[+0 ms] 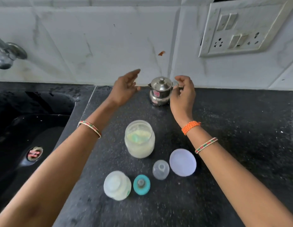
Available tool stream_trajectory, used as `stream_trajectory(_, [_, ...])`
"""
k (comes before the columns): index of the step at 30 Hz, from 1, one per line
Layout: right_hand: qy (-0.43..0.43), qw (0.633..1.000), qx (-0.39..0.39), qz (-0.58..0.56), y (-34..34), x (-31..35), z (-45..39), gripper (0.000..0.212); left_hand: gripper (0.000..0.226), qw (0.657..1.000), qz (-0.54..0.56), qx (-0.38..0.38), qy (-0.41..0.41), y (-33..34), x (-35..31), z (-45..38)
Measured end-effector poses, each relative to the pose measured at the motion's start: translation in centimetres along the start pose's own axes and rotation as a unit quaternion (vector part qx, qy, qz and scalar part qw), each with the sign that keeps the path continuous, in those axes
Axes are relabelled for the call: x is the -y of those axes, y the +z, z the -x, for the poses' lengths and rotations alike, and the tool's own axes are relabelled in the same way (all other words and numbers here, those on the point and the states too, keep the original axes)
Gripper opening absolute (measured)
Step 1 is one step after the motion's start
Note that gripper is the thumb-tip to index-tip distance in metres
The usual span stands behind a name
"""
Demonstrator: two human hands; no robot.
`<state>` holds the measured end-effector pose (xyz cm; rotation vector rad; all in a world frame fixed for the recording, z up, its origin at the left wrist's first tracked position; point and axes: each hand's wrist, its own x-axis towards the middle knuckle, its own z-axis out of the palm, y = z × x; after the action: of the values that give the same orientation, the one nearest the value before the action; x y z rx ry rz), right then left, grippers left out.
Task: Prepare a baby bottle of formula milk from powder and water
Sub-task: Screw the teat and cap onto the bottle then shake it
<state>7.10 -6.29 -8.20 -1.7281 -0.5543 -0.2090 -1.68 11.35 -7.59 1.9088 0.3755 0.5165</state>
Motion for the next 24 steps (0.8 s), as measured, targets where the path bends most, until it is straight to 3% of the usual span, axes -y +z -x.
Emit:
stream_trajectory(6, [-0.106, 0.994, 0.006, 0.020, -3.8, 4.6, 7.5, 0.034, 0.063, 0.996, 0.068, -0.042, 0.035, -1.2, -5.0, 7.3])
stream_trajectory(10, [-0.174, 0.974, 0.114, 0.087, -6.5, 5.5, 12.7, 0.030, 0.059, 0.990, 0.119, -0.063, 0.033, -1.1, -6.6, 13.5])
stream_trajectory(12, [-0.198, 0.945, 0.228, 0.128, -7.3, 5.2, 14.8, 0.026, 0.054, 0.988, 0.131, -0.079, 0.024, -1.0, -5.9, 16.8])
stream_trajectory(15, [-0.196, 0.872, 0.391, 0.219, -7.7, 4.1, 17.3, 0.017, 0.049, 0.981, 0.154, -0.119, -0.013, -0.6, -3.8, 21.6])
stream_trajectory(17, [-0.180, 0.810, 0.480, 0.285, -7.6, 3.4, 18.4, 0.047, 0.056, 0.976, 0.172, -0.128, -0.042, -0.3, -2.2, 24.6])
stream_trajectory(19, [-0.194, 0.767, 0.515, 0.330, -7.2, 3.0, 19.0, 0.064, 0.074, 0.977, 0.179, -0.097, -0.070, 0.1, -0.9, 26.9])
stream_trajectory(21, [-0.207, 0.765, 0.510, 0.334, -6.8, 3.0, 19.3, 0.056, 0.090, 0.976, 0.182, -0.046, -0.108, 0.7, 0.2, 28.6])
stream_trajectory(24, [-0.192, 0.784, 0.494, 0.324, -6.8, 3.5, 19.0, 0.037, 0.065, 0.976, 0.157, -0.021, -0.147, 2.0, 1.7, 30.0])
